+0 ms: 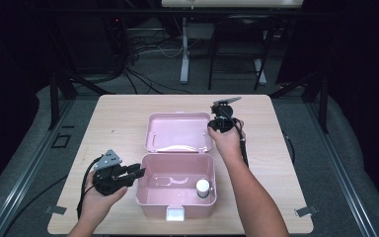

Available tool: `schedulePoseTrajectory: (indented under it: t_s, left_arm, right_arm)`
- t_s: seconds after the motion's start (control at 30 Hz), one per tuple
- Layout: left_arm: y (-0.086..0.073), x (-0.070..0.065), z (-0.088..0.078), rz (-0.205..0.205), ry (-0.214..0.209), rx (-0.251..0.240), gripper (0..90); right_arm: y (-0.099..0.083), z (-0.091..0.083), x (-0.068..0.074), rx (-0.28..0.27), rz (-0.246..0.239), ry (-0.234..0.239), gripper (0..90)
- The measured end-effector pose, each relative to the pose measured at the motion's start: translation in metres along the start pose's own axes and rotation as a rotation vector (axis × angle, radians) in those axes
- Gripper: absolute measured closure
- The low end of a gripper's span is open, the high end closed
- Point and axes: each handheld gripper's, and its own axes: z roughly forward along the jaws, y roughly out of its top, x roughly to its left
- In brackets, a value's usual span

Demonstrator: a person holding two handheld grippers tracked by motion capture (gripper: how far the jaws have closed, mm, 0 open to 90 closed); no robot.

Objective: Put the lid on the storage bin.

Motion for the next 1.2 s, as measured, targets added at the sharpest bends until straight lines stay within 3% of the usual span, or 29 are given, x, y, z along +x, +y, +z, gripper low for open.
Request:
schedulePoseTrajectory:
  t_s: [1.2]
  left_arm:
    - [0.0,0.0,0.0,-0.006,0.004,-0.002,70.4]
  right_arm:
    - [-0.001,-0.039,0.008,-0.135,-0.08,0.022,86.3]
